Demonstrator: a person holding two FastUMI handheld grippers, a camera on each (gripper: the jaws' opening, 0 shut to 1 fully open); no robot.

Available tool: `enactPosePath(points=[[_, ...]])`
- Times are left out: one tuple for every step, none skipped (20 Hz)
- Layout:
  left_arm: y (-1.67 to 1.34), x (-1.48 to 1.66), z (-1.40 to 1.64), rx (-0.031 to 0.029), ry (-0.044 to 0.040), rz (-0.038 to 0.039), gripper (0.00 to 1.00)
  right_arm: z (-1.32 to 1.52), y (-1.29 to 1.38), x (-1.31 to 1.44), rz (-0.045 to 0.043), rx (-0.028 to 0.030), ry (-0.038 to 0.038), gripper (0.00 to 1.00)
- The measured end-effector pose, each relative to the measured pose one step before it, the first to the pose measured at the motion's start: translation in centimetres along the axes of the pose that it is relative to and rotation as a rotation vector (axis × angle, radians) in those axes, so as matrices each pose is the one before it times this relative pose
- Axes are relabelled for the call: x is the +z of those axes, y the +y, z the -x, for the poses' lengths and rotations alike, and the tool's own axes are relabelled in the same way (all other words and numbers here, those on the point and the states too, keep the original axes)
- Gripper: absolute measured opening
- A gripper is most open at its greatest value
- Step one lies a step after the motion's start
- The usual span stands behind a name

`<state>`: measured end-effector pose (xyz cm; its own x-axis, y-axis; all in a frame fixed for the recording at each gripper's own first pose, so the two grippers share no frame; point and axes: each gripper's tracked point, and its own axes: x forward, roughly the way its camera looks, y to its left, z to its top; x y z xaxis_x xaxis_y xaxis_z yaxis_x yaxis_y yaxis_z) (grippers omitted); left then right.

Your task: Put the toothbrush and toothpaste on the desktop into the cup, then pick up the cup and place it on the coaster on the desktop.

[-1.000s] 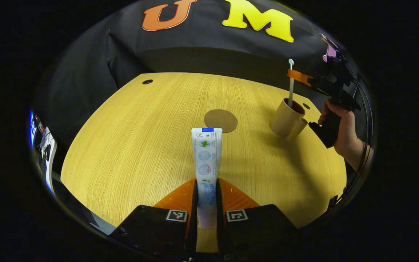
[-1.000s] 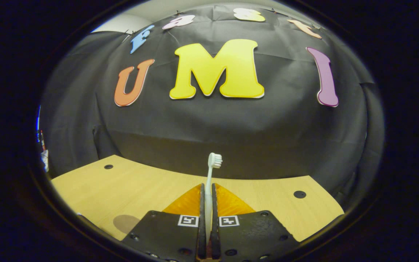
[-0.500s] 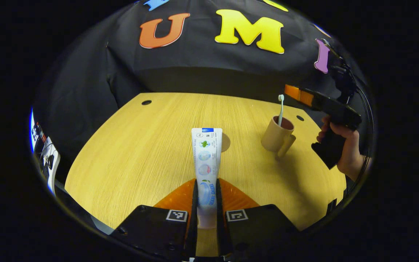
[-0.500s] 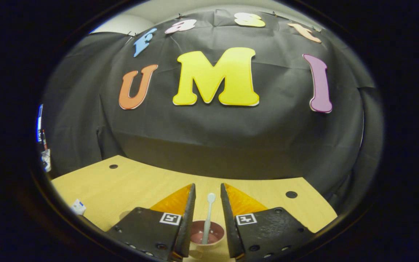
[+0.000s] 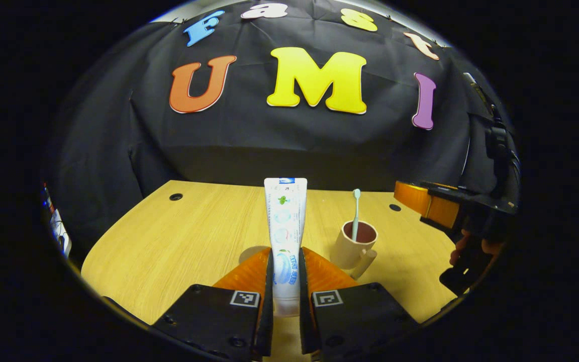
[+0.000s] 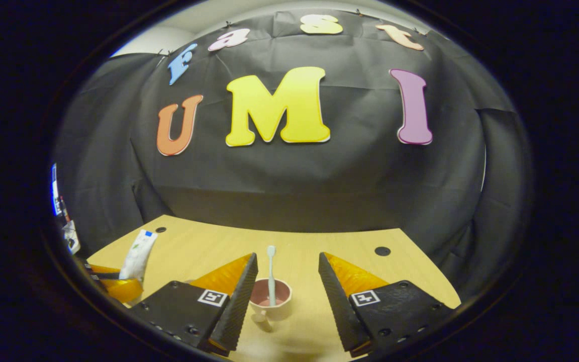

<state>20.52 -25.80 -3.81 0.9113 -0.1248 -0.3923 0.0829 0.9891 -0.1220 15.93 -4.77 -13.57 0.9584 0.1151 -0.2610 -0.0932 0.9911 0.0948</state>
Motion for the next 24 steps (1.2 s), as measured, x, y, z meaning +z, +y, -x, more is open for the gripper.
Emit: enactPosePath(points=[[-0.874, 0.615, -1.218, -0.01639, -0.02887, -0.00631, 0.24, 0.427, -0.91, -0.276, -0.00639, -0.01172, 0.00646, 0.77], [-0.984, 0.757, -1.06, -0.01591, -0.03523, -0.01215, 0.24, 0.447, -0.923, -0.358, -0.01075, -0.01019, 0.0108, 0.77], [-1.012, 0.833, -1.293, -0.01539, -0.04216, -0.01894, 0.25, 0.41, -0.91, -0.539, -0.00862, -0.0096, 0.01161, 0.81], [-0.841, 0.708, -1.212, -0.01445, -0.0422, -0.0142, 0.24, 0.308, -1.045, -0.632, -0.00325, -0.01488, 0.01347, 0.83], [-0.796, 0.691, -1.259, -0.01467, -0.04143, -0.00694, 0.24, 0.365, -1.156, -0.676, 0.0028, -0.01546, 0.01486, 0.86], [-0.985, 0.637, -1.215, -0.01543, -0.03999, 0.00067, 0.24, 0.288, -1.062, -0.589, 0.00593, -0.01372, 0.01046, 0.88], [-0.917, 0.162, -1.169, -0.01911, -0.03075, 0.00158, 0.24, 0.087, -1.082, -0.642, 0.01472, -0.01706, 0.01097, 0.92], [-0.907, 0.263, -1.271, -0.02043, -0.03402, 0.00038, 0.24, 0.215, -1.26, -0.65, 0.0302, -0.02619, 0.00617, 0.94], [-0.757, 0.111, -1.068, -0.01133, -0.03653, -0.01078, 0.24, 0.086, -1.102, -0.698, 0.02077, -0.01857, 0.00891, 0.95], [-0.547, 0.103, -0.959, -0.00062, -0.03627, -0.01968, 0.24, 0.06, -0.658, -0.753, 0.00953, -0.00363, 0.01738, 0.95], [-0.393, -0.172, -0.793, -0.00076, -0.02055, -0.01274, 0.24, 0.112, -0.603, -0.982, 0.00637, -0.00642, 0.02168, 0.95], [-0.493, -0.388, -0.748, -0.00168, -0.01345, -0.0024, 0.24, 0.208, -0.682, -0.823, 0.00474, -0.00826, 0.01828, 0.95], [-0.541, -0.772, -0.682, -0.00626, 0.00089, 0.0091, 0.24, 0.166, -0.552, -0.643, 0.00035, -0.00642, 0.0127, 0.95], [-0.414, -0.734, -0.516, -0.00612, 0.00327, 0.00704, 0.24, 0.153, -0.453, -0.637, 0.00069, -0.006, 0.01323, 0.95], [-0.515, -0.421, -0.37, -0.00331, 0.00666, 0.00171, 0.24, 0.051, -0.301, -0.557, 0.00157, -0.0042, 0.01011, 0.96], [-0.309, -0.559, -0.243, -0.00132, 0.00635, 0.00049, 0.25, 0.094, -0.272, -0.342, 0.00052, -0.00376, 0.01114, 0.95], [-0.109, -0.564, -0.032, -0.00018, 0.01123, 0.00145, 0.25, 0.268, -0.099, -0.349, 0.00002, -0.003, 0.00659, 0.95], [-0.148, -0.547, 0.135, -0.00167, 0.00637, 0.00369, 0.26, -0.036, -0.246, -0.008, -0.00156, -0.00352, 0.00111, 0.95], [-0.014, -0.626, 0.061, 0.00136, 0.01077, 0.0011, 0.27, -0.053, -0.224, -0.09, -0.00177, -0.00357, 0.00429, 0.95], [-0.106, -0.381, 0.048, -0.00446, 0.00764, -0.00139, 0.29, -0.158, -0.108, 0.039, -0.00326, -0.00091, 0.00048, 0.95], [-0.029, -0.637, 0.126, -0.00342, 0.0168, -0.00275, 0.29, -0.189, -0.171, -0.028, -0.00281, -0.00319, 0.00057, 0.95], [-0.203, -0.621, 0.0, -0.00469, 0.00621, -0.00371, 0.3, -0.441, -0.2, 0.158, -0.00312, -0.00091, -0.00383, 0.95], [-0.098, -0.329, 0.096, -0.00162, -0.00094, -0.00582, 0.3, 0.004, -0.018, -0.036, -0.00138, 0.0002, -0.00135, 0.95], [-0.059, -0.228, 0.103, 0.00017, 0.01168, -0.00246, 0.31, 0.025, 0.128, -0.077, -0.00083, 0.00265, 0.00122, 0.95]])
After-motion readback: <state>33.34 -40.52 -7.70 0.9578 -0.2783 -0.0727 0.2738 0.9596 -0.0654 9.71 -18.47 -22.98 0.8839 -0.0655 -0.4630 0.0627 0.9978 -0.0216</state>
